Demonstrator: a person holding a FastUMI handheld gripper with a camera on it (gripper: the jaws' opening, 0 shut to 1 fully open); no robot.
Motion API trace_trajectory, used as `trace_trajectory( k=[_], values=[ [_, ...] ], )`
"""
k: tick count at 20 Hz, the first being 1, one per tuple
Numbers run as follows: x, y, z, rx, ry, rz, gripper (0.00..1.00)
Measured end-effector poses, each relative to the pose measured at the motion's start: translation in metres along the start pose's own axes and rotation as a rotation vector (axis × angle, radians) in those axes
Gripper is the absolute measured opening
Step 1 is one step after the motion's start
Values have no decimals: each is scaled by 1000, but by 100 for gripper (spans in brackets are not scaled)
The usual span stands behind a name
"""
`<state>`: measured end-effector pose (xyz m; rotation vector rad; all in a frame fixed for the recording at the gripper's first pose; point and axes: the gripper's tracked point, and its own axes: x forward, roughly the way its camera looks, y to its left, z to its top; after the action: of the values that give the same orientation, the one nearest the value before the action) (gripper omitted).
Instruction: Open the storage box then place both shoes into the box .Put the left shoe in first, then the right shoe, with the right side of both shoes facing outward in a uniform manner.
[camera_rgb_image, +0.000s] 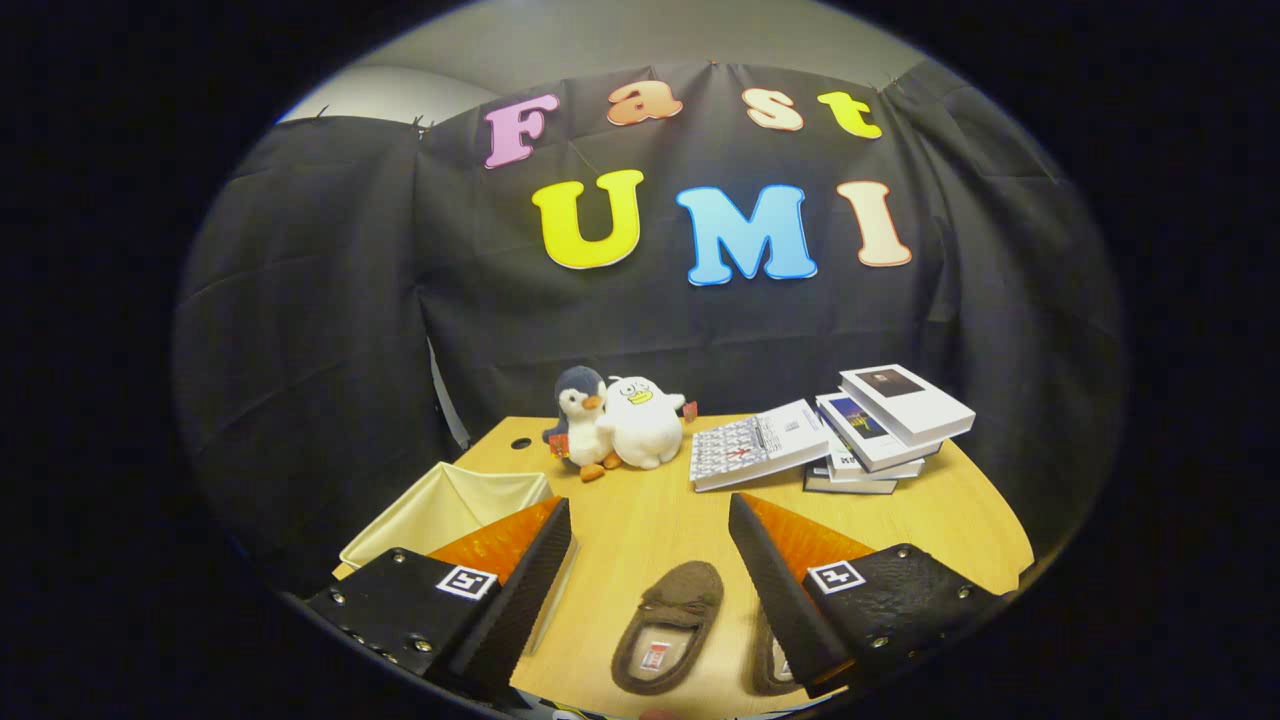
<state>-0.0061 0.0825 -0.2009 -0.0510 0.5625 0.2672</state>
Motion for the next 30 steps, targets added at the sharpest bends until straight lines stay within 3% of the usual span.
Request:
trace_trajectory(
  k=[6, 18, 23, 27, 29, 30],
  values=[
    [22, -25, -80, 29, 157, -17, 98],
    [51, -39, -184, 35, 437, -67, 96],
    [63, -35, -209, 93, 549, -84, 62],
    [67, -27, -204, 109, 574, -63, 62],
    [67, -25, -206, 137, 572, -94, 23],
    [72, -25, -211, 132, 585, -96, 12]
  ],
)
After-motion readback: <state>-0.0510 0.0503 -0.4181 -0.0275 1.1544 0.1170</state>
